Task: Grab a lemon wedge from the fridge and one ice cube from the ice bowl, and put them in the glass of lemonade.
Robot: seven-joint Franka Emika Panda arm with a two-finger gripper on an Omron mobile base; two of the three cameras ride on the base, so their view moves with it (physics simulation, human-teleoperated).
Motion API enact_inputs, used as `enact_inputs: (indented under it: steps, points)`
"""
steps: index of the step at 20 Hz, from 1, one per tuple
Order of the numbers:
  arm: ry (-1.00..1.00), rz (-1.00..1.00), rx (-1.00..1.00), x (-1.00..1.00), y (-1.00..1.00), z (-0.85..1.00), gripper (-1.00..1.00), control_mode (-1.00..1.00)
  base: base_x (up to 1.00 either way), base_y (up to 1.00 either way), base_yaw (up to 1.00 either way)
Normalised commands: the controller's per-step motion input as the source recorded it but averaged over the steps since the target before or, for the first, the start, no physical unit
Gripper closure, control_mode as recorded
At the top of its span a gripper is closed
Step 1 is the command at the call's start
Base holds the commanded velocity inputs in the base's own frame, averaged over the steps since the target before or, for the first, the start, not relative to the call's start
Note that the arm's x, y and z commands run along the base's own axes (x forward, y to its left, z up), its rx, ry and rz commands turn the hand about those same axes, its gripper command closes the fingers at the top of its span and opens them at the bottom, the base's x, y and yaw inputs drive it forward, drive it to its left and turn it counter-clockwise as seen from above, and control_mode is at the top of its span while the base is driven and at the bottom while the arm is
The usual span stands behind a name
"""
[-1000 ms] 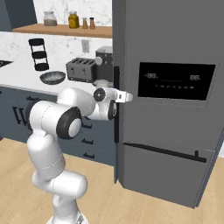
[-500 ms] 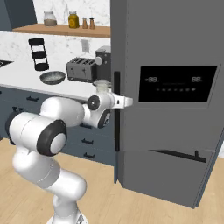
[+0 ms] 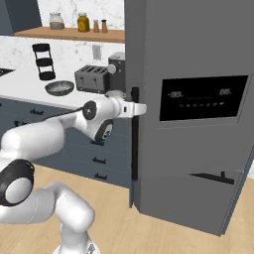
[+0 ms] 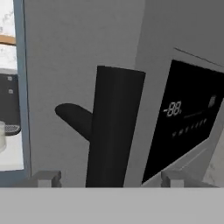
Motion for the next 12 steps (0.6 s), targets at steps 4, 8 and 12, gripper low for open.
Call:
enact_inputs:
  steps: [4,8,12]
  points:
    - [0.00,-0.10,0.00,-1.00,0.20,1.00,-1.00,-1.00,0.00,0.00,0.00]
    - [-0.09,-0.20,0.01,-0.97,1.00,0.99,-1.00,-1.00,0.00,0.00,0.00]
    - [-0.08,-0.30,0.00,-0.67,1.00,0.77,-1.00,-1.00,0.00,0.00,0.00]
